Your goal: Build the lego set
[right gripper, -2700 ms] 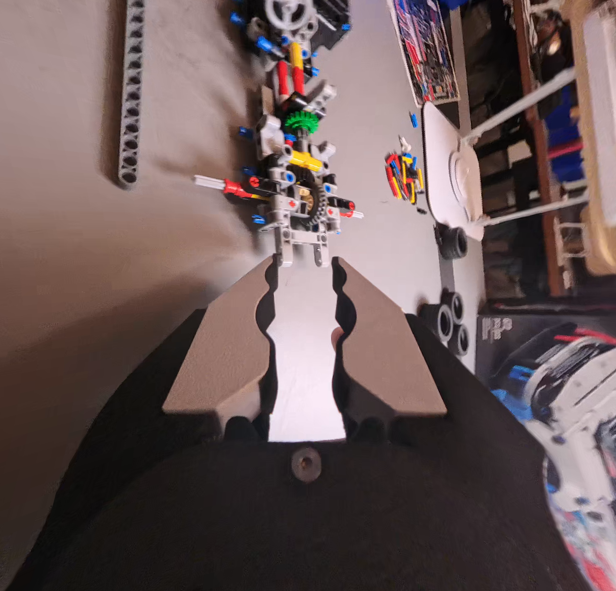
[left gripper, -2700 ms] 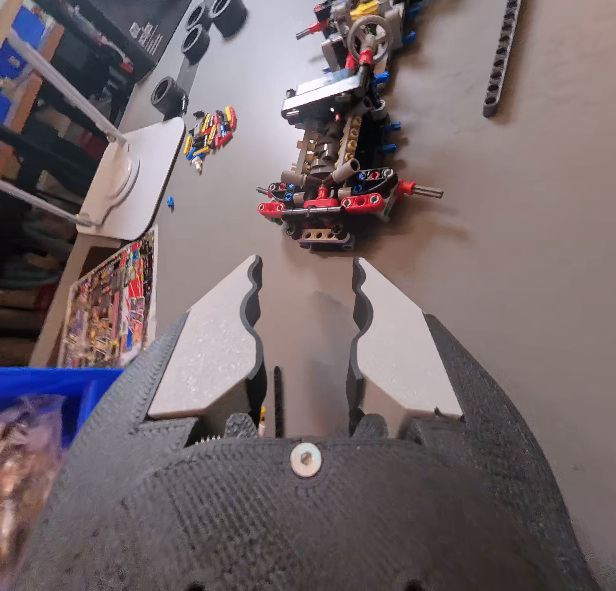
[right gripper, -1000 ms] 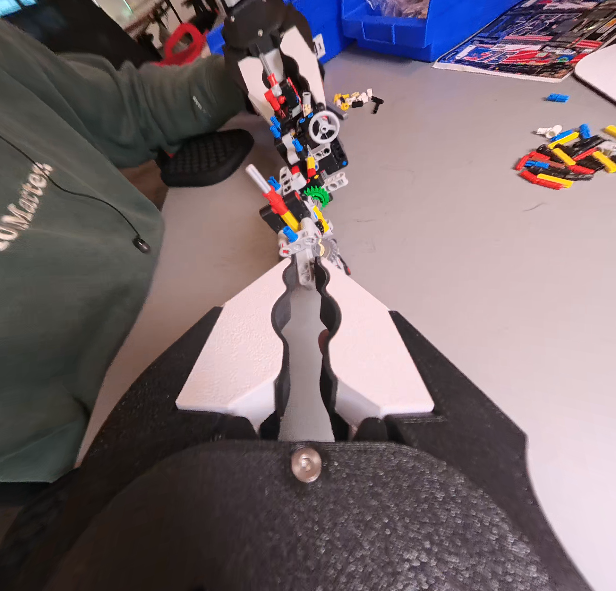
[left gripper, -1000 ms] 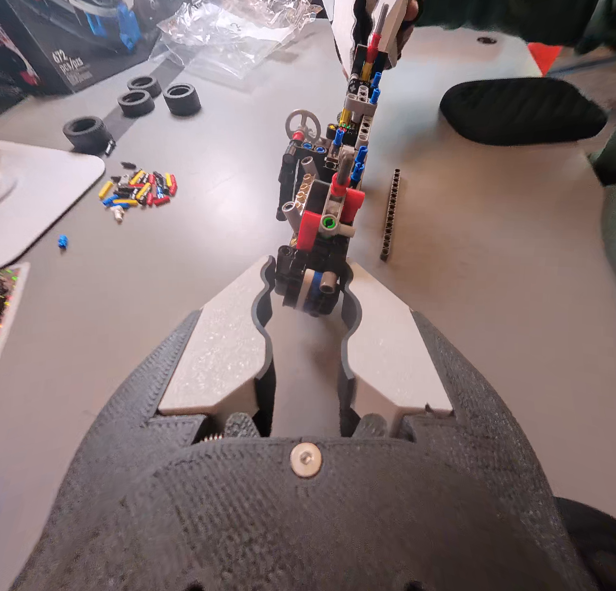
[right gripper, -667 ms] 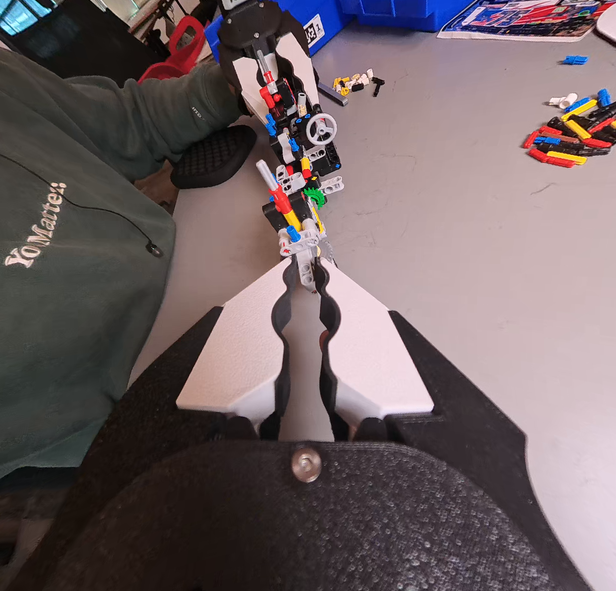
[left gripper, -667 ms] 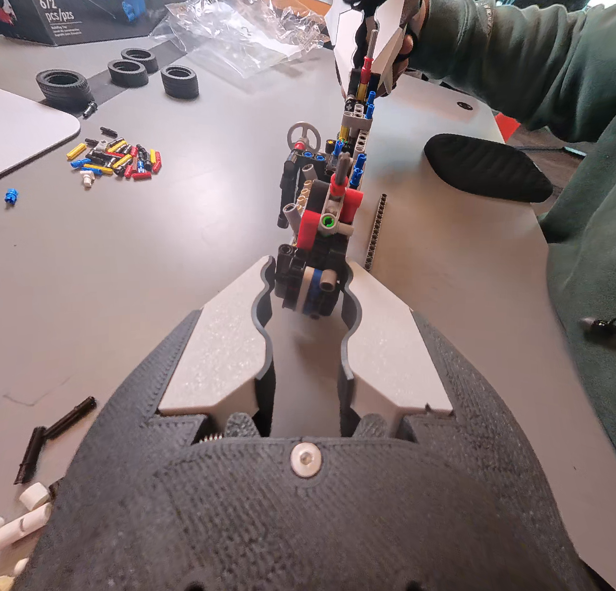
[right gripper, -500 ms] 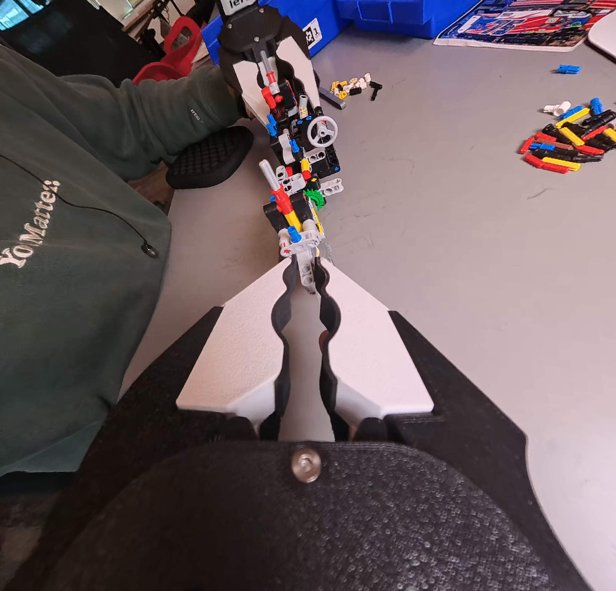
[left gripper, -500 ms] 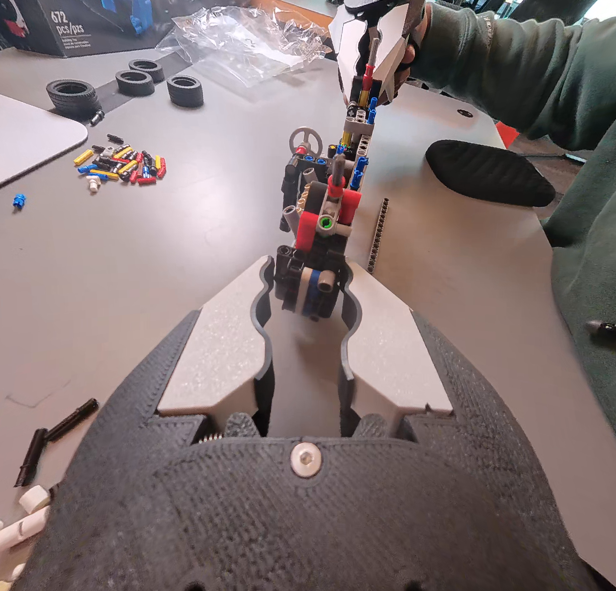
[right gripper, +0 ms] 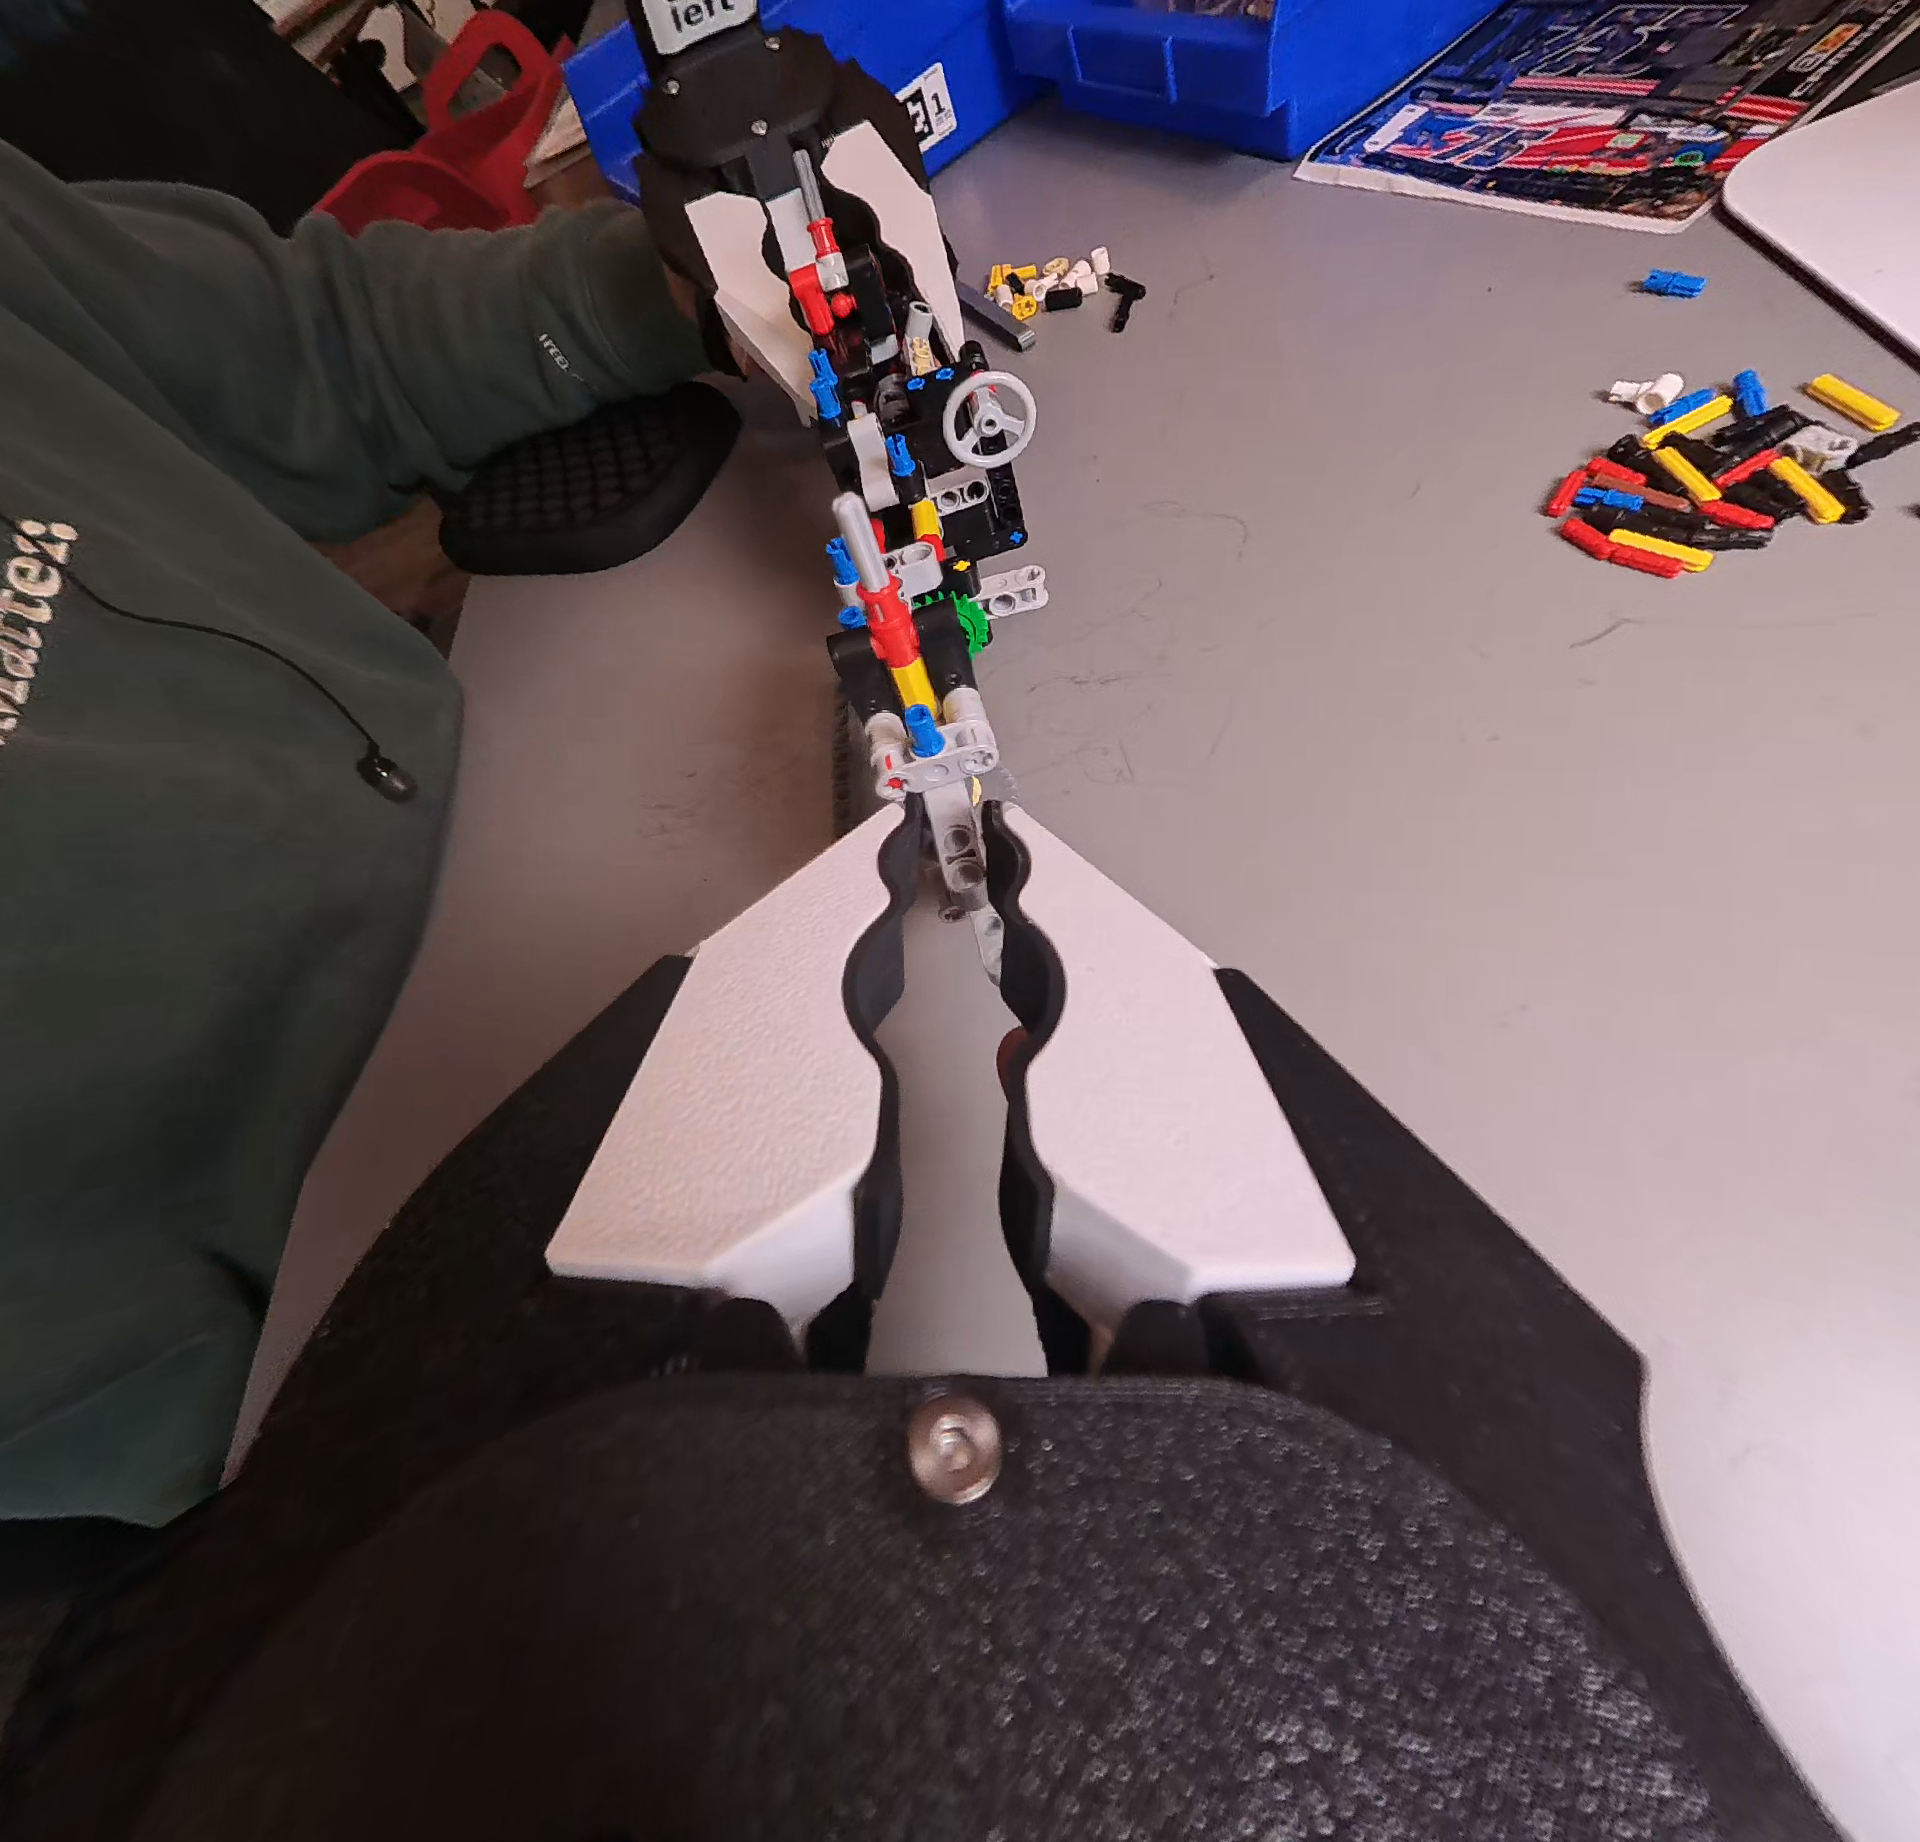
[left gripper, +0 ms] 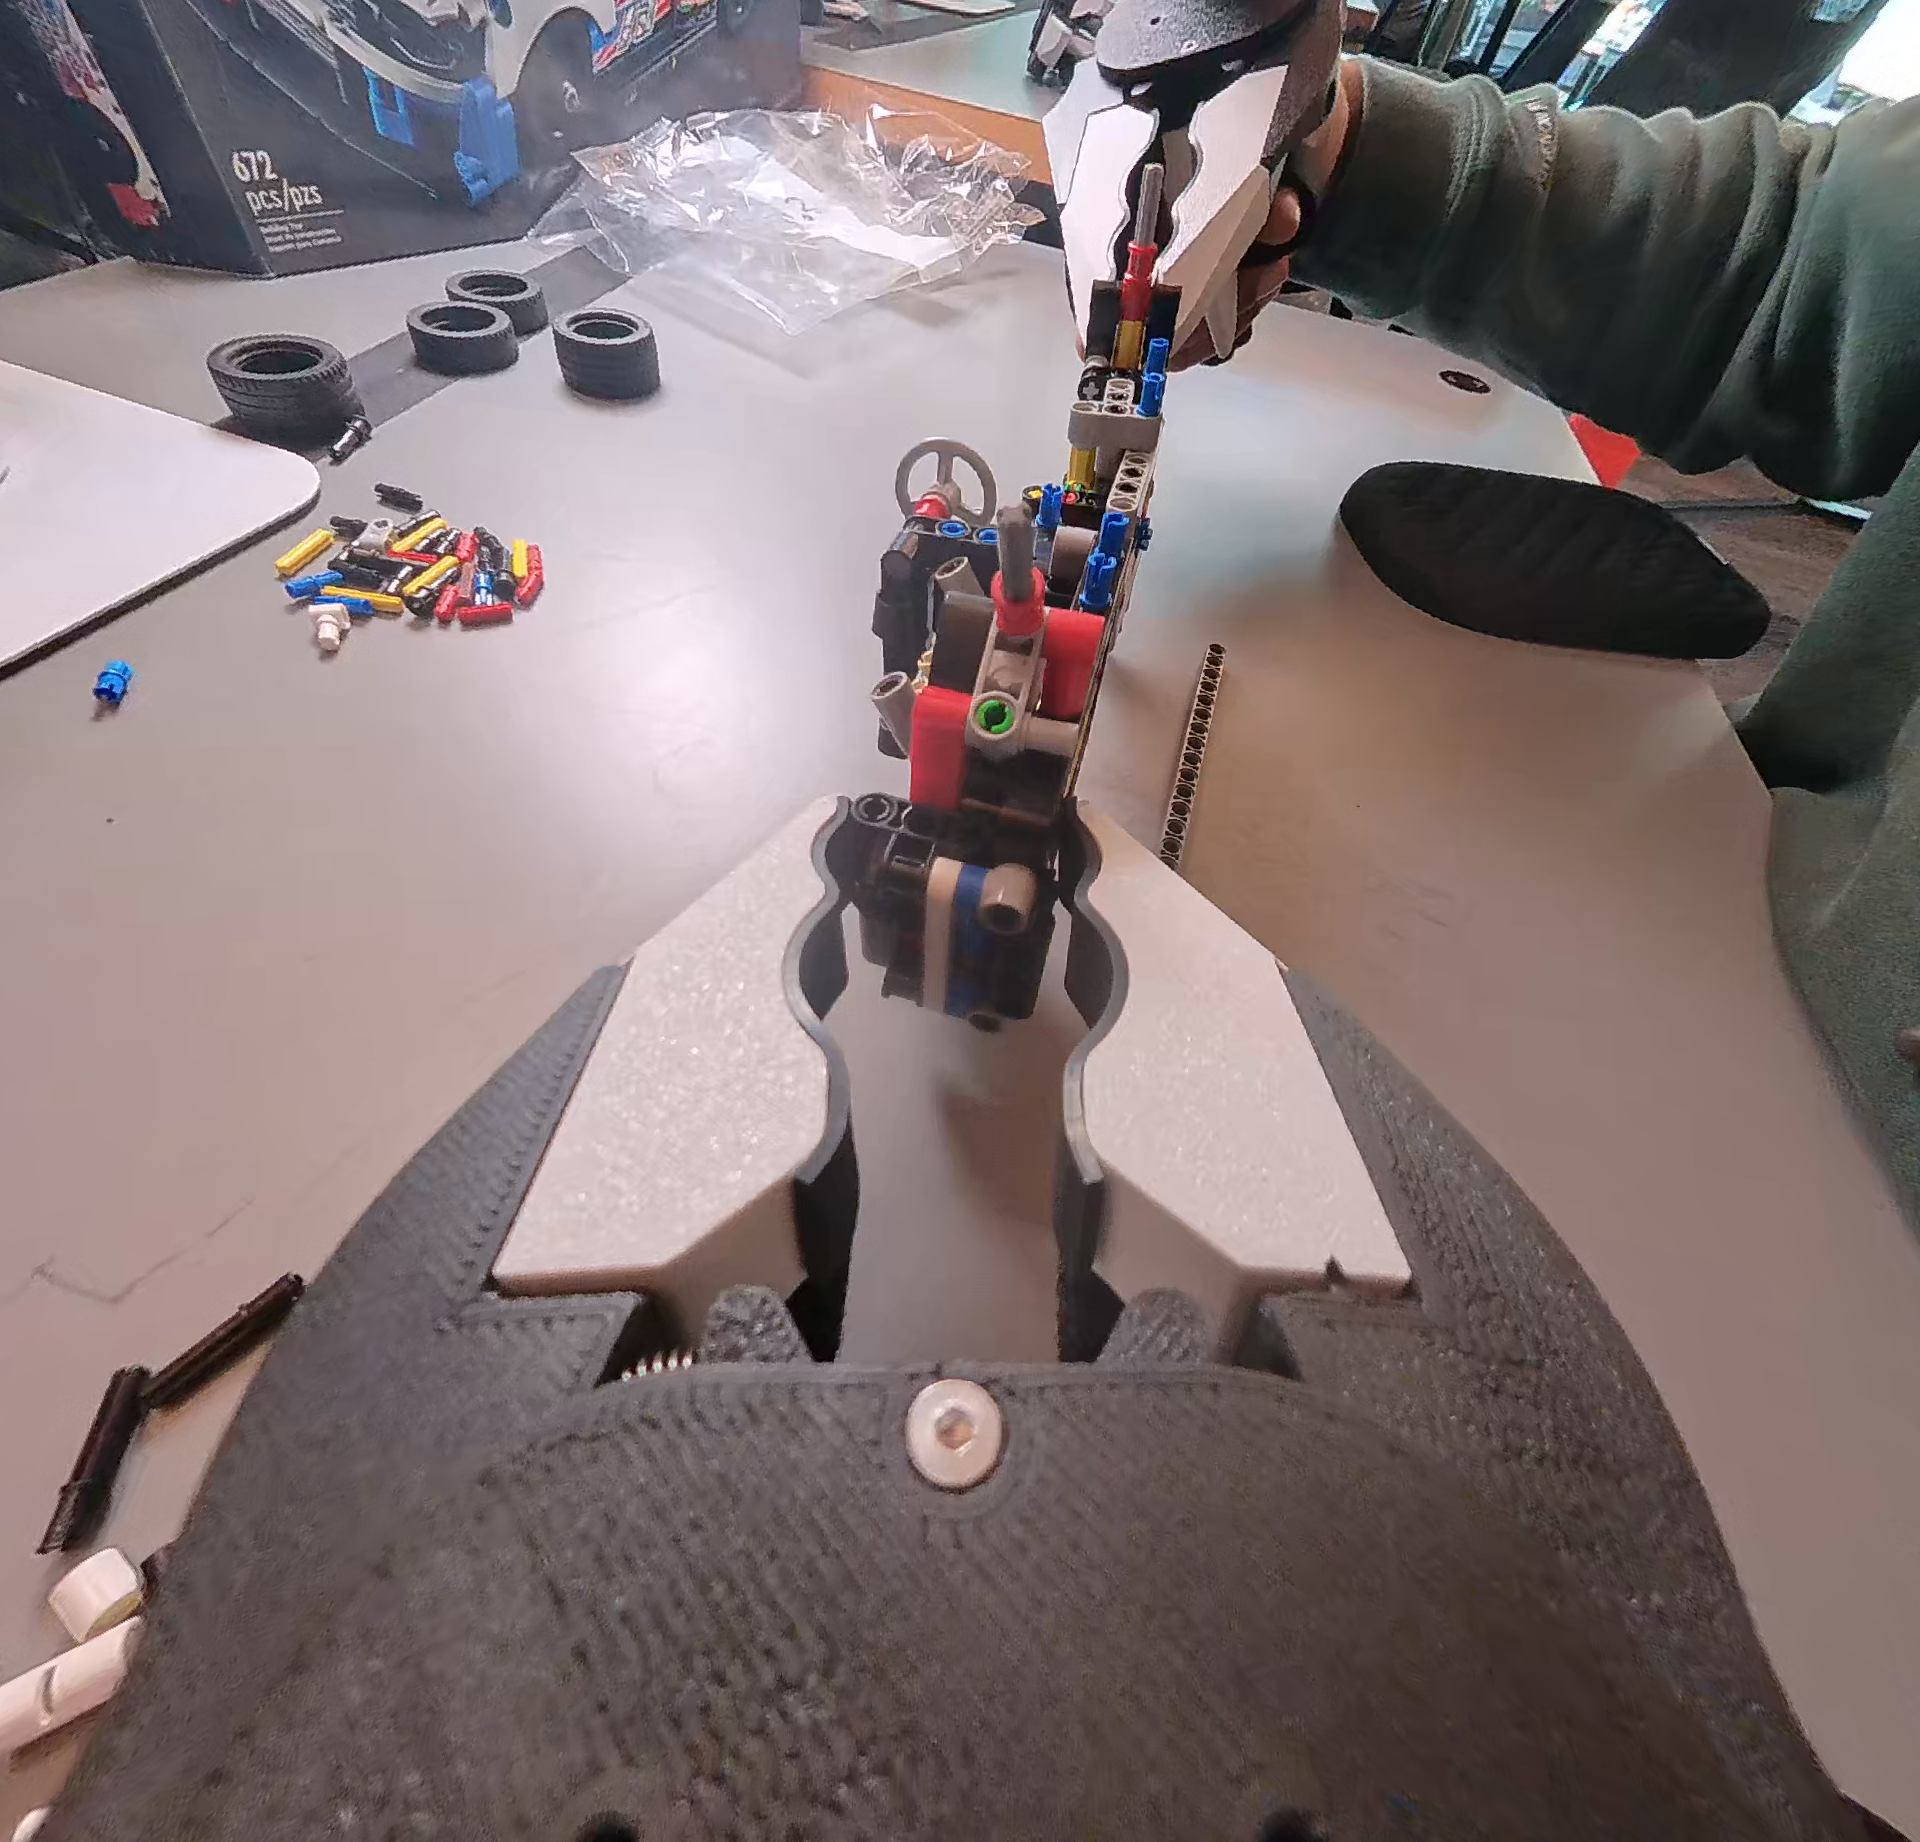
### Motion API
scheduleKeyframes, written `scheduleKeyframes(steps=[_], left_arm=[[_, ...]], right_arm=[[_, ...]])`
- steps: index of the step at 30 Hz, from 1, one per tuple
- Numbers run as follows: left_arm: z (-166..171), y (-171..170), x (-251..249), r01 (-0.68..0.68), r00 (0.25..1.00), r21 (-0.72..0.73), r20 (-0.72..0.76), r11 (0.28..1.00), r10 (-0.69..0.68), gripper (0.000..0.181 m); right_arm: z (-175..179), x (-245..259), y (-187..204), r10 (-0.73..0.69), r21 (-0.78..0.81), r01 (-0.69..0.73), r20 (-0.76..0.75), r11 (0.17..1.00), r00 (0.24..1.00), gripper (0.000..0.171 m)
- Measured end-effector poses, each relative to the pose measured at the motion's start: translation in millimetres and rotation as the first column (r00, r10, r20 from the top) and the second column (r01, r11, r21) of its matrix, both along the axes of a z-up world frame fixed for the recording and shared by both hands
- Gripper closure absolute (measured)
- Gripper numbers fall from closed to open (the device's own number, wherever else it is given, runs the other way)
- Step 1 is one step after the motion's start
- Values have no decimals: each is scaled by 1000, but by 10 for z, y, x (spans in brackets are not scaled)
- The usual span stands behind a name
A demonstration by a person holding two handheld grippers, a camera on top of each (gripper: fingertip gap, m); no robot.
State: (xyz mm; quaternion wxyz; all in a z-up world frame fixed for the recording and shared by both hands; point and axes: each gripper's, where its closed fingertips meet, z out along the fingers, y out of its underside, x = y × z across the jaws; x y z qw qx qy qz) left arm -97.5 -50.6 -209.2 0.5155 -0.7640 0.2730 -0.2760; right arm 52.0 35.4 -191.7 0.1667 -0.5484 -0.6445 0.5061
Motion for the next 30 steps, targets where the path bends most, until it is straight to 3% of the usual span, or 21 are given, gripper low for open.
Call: scheduleKeyframes(steps=[7,12,21,26,30], left_arm=[[3,-14,2,10,1000,16,0,1000,-10,145],[3,-24,5,17,1000,28,-3,999,-17,145],[4,-25,7,21,1000,33,-1,999,-21,145],[1,-29,19,26,1000,30,6,999,-26,145],[2,-35,22,24,1000,32,-1,999,-24,145]], right_arm=[[68,15,13,-30,49,31,-39,998,999,157],[80,42,45,-61,228,72,-57,971,997,155],[114,134,-107,-45,573,78,-72,816,996,153],[-114,136,-418,41,647,-41,15,761,999,152],[-208,4,-540,62,706,-44,0,707,998,154]])
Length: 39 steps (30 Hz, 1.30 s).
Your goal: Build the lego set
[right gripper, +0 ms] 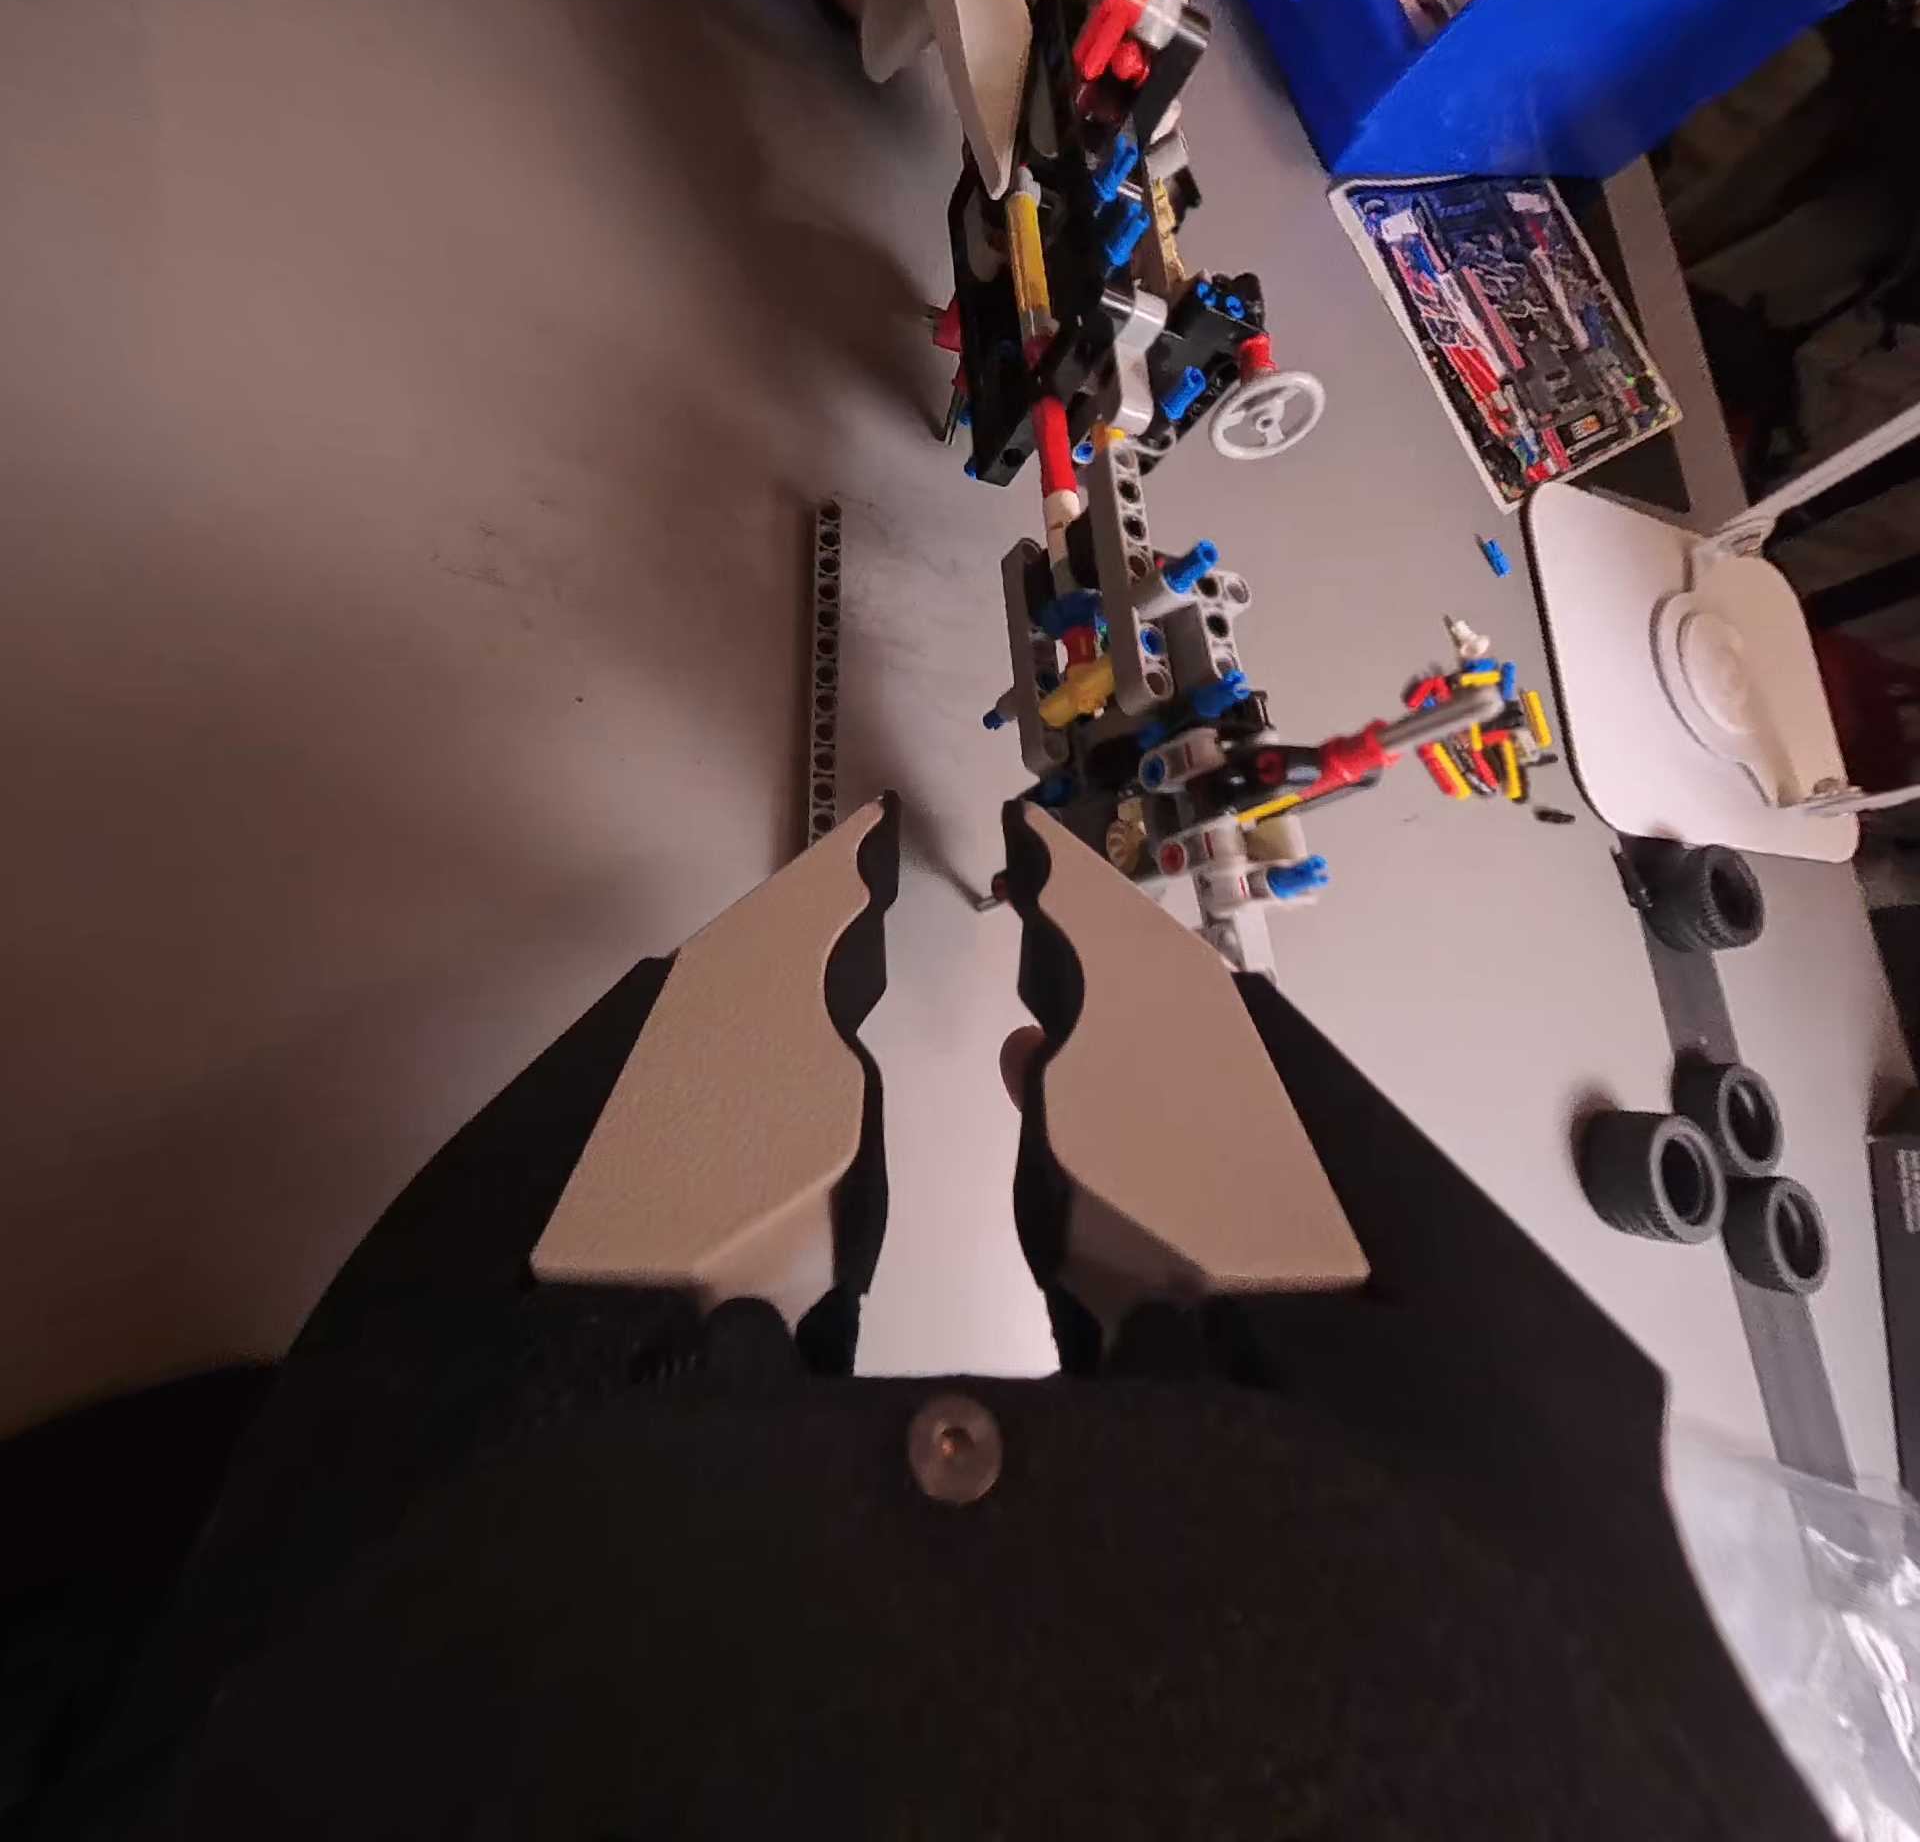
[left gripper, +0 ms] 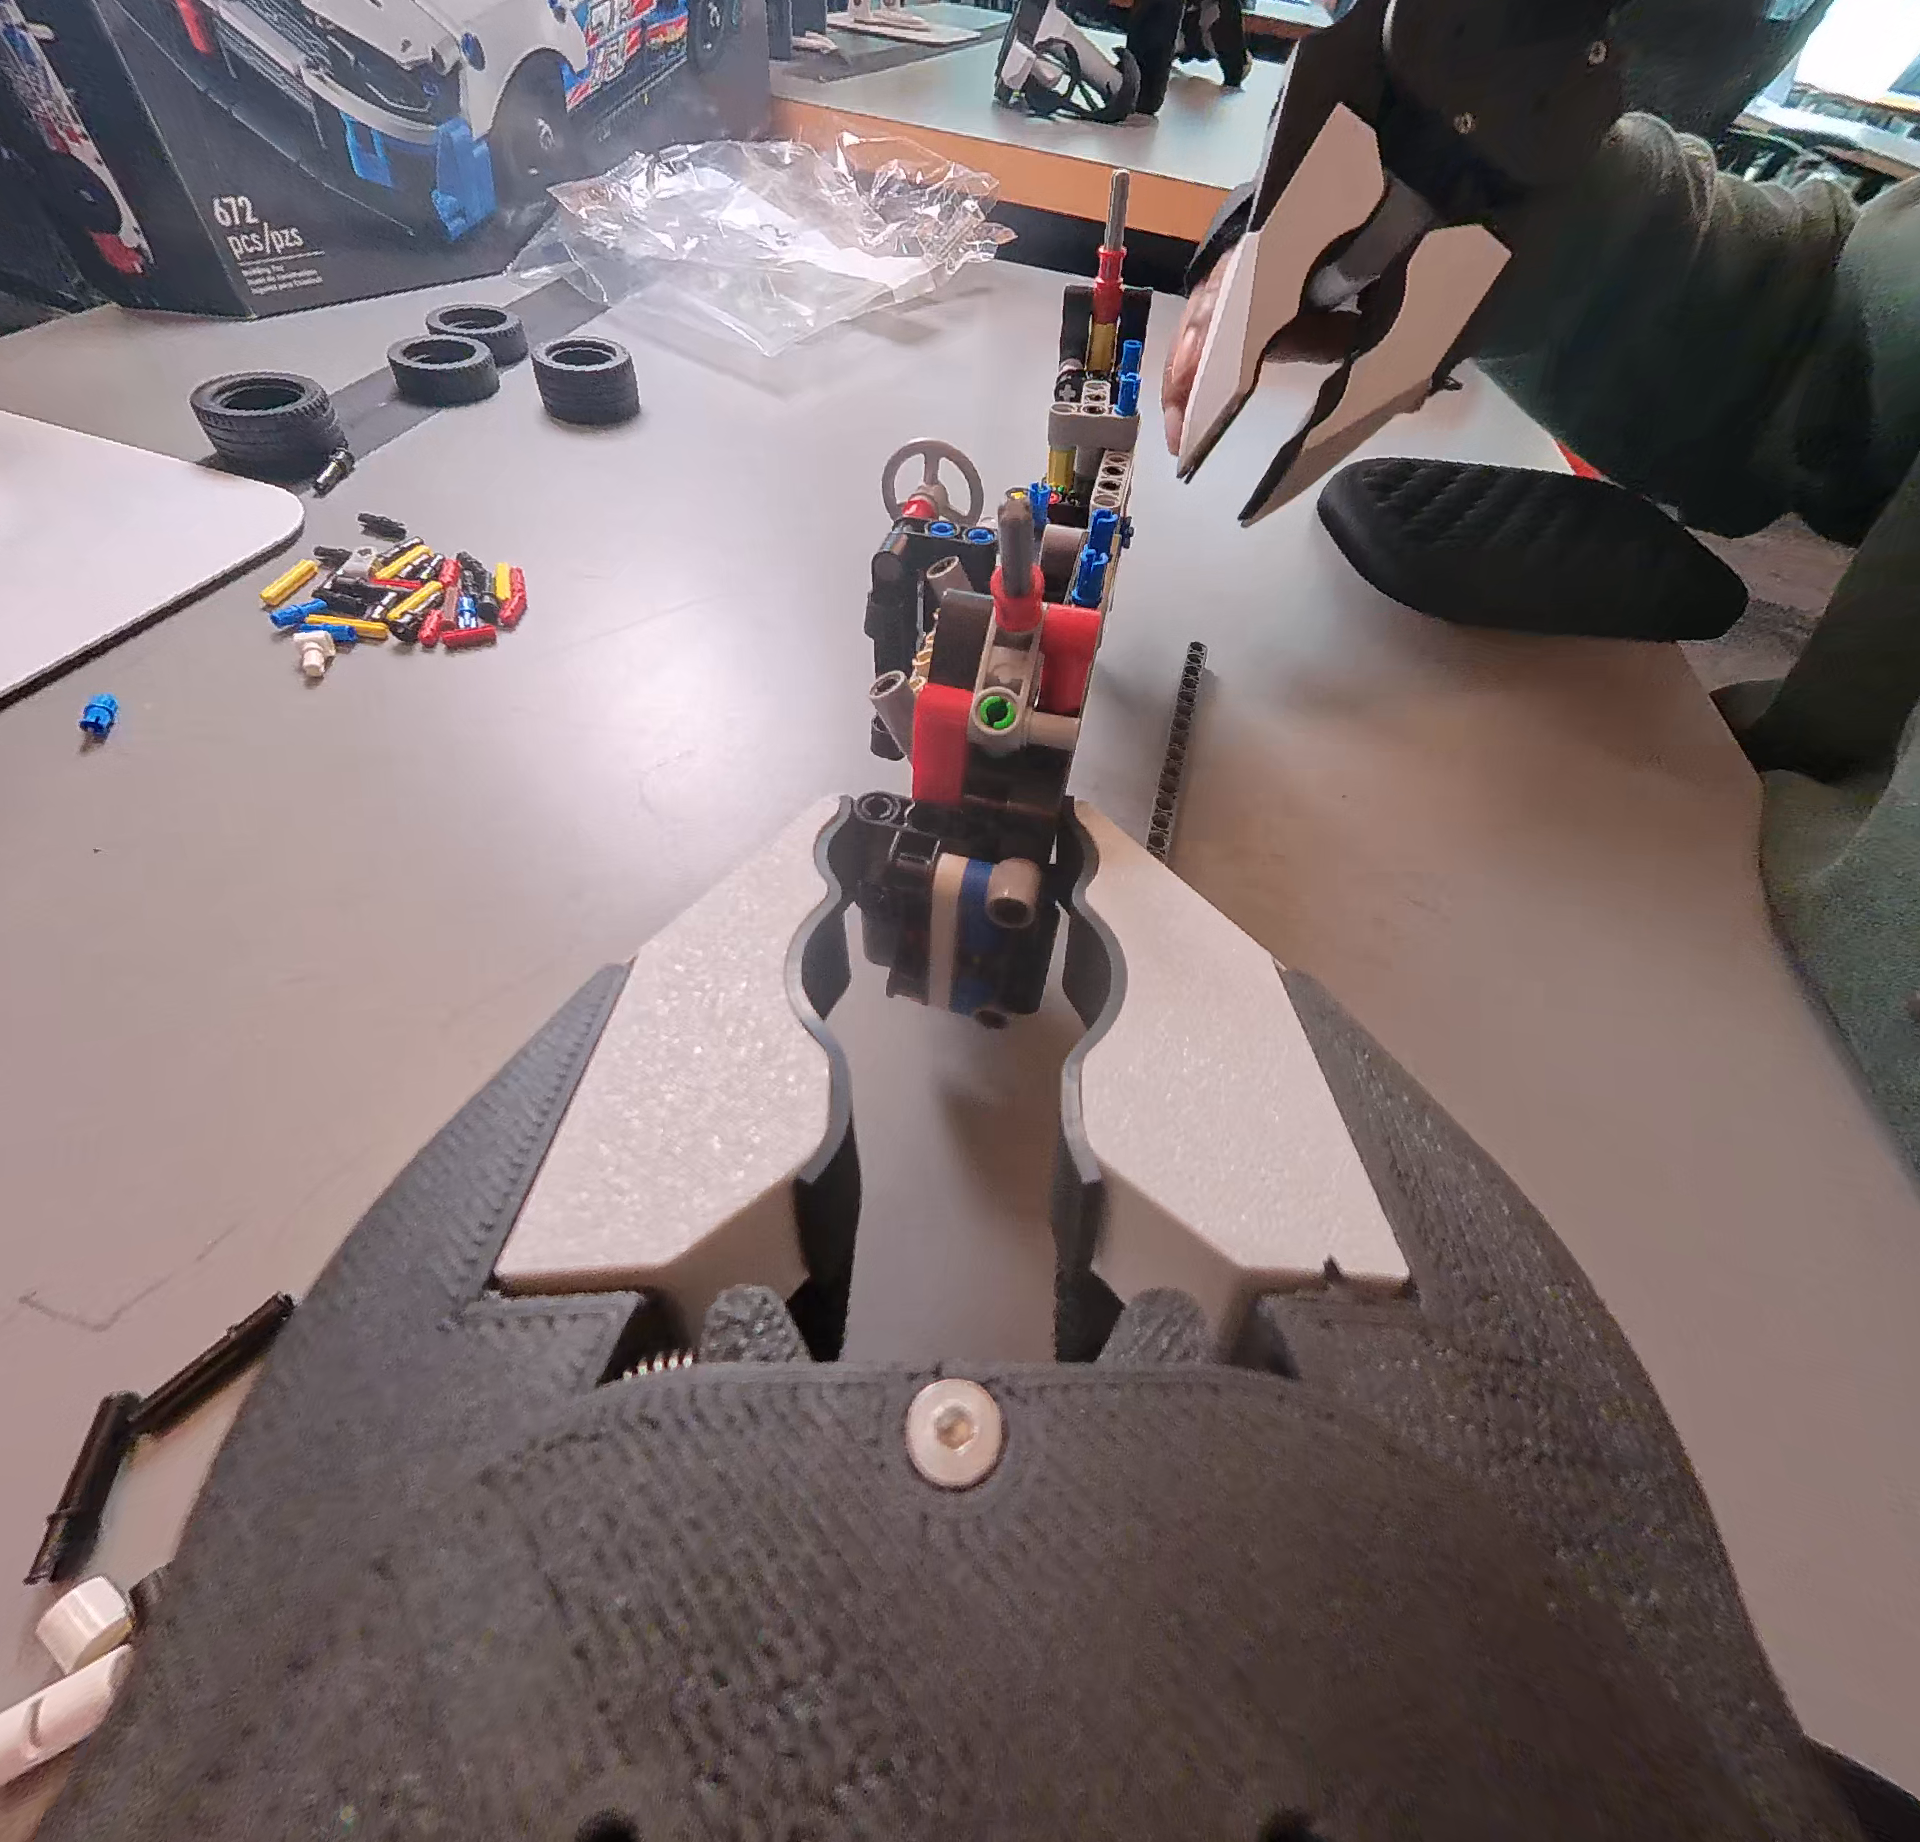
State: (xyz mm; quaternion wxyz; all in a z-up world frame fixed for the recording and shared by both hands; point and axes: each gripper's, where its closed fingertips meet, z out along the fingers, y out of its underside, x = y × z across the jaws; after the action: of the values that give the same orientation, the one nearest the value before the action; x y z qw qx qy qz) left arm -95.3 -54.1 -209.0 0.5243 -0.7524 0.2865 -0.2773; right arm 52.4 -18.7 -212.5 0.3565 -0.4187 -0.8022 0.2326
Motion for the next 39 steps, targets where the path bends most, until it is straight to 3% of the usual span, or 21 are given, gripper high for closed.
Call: scheduleKeyframes(steps=[4,8,13,17,22,28,39], left_arm=[[0,-2,0,-4,1000,-2,-1,1000,4,145],[-1,-4,1,-6,1000,0,0,1000,6,145],[1,-6,3,-6,1000,2,5,1000,6,145],[0,-6,2,-7,1000,-4,14,1000,7,145],[3,-22,4,-6,1000,2,13,1000,6,145],[1,-36,23,-2,1000,12,4,1000,1,145],[2,-45,19,-7,1000,22,3,1000,7,145]], right_arm=[[29,-187,-36,5,120,4,-75,993,997,156],[299,-286,-18,8,191,32,-206,981,978,154],[516,-310,28,11,253,82,-344,964,939,140],[364,-388,3,21,354,86,-287,931,958,128],[278,-421,63,13,476,115,-257,872,966,127],[276,-421,57,11,594,135,-235,793,972,133],[301,-406,67,-3,625,151,-231,766,973,148]])
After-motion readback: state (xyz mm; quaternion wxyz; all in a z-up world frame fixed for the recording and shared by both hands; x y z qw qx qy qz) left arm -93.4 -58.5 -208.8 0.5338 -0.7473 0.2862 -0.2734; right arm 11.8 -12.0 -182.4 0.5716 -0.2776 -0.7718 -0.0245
